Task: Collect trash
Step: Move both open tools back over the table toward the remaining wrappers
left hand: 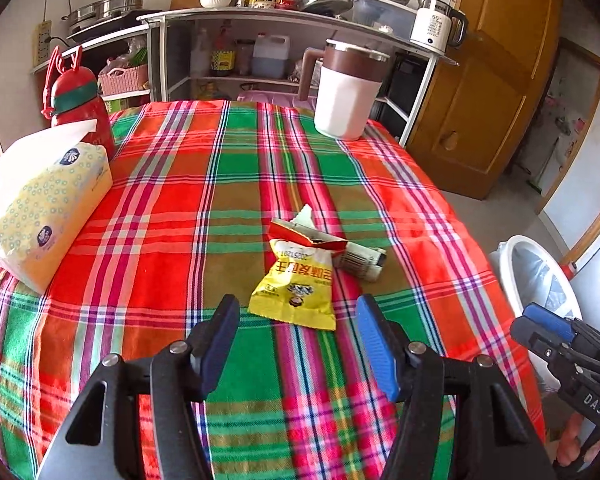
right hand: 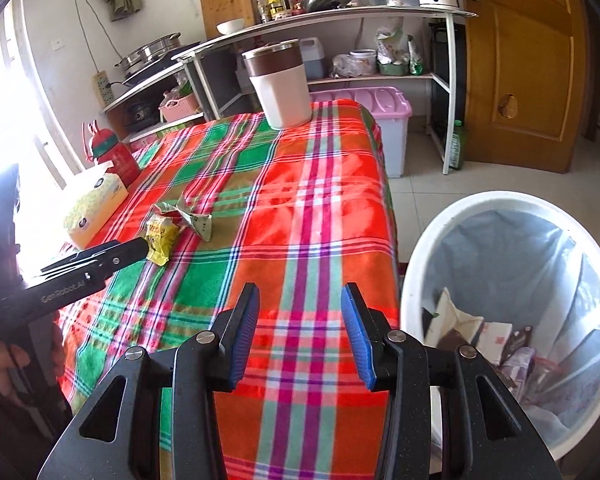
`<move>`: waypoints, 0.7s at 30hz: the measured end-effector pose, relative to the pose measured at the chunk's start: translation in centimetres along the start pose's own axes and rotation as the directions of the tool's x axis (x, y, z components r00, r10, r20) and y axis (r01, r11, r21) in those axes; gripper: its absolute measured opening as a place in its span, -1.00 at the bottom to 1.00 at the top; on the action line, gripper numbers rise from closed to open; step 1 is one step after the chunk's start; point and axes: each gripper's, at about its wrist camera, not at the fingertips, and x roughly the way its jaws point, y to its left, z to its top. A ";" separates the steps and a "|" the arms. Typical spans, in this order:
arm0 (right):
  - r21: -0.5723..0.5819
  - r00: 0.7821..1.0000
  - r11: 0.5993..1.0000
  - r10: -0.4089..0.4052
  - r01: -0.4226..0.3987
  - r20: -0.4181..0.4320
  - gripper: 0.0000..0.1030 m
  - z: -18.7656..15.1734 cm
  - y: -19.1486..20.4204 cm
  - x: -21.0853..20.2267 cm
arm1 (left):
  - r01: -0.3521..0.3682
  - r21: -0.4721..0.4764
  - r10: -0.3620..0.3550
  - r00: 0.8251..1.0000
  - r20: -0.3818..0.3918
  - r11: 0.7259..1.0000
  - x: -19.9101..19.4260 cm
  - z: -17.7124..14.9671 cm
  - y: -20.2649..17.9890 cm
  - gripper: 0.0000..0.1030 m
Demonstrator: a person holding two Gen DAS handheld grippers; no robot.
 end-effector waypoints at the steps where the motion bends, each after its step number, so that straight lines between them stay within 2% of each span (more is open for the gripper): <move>1: -0.003 1.000 1.000 0.003 -0.003 -0.003 -0.15 0.1 0.2 0.2 | 0.002 0.005 -0.002 1.000 -0.001 1.000 0.3 0.1 0.0 0.21; 7: -0.013 1.000 1.000 0.008 -0.008 -0.014 -0.15 0.7 1.1 1.3 | -0.011 0.036 0.012 0.999 -0.040 0.999 2.2 0.9 -0.2 0.22; 14: -0.018 1.000 1.000 0.002 -0.002 -0.021 -0.15 1.3 1.7 2.0 | -0.002 0.034 0.004 0.999 -0.044 0.999 3.2 1.2 0.3 0.20; 17: -0.024 1.000 1.000 -0.001 0.000 -0.026 -0.15 1.5 2.1 2.3 | 0.004 0.034 -0.002 0.999 -0.043 0.999 3.1 1.2 0.7 -0.03; 21: -0.031 0.999 1.000 0.001 -0.002 -0.033 -0.15 1.7 2.8 2.7 | 0.016 0.021 -0.015 0.999 -0.034 1.000 2.7 1.1 1.3 -0.05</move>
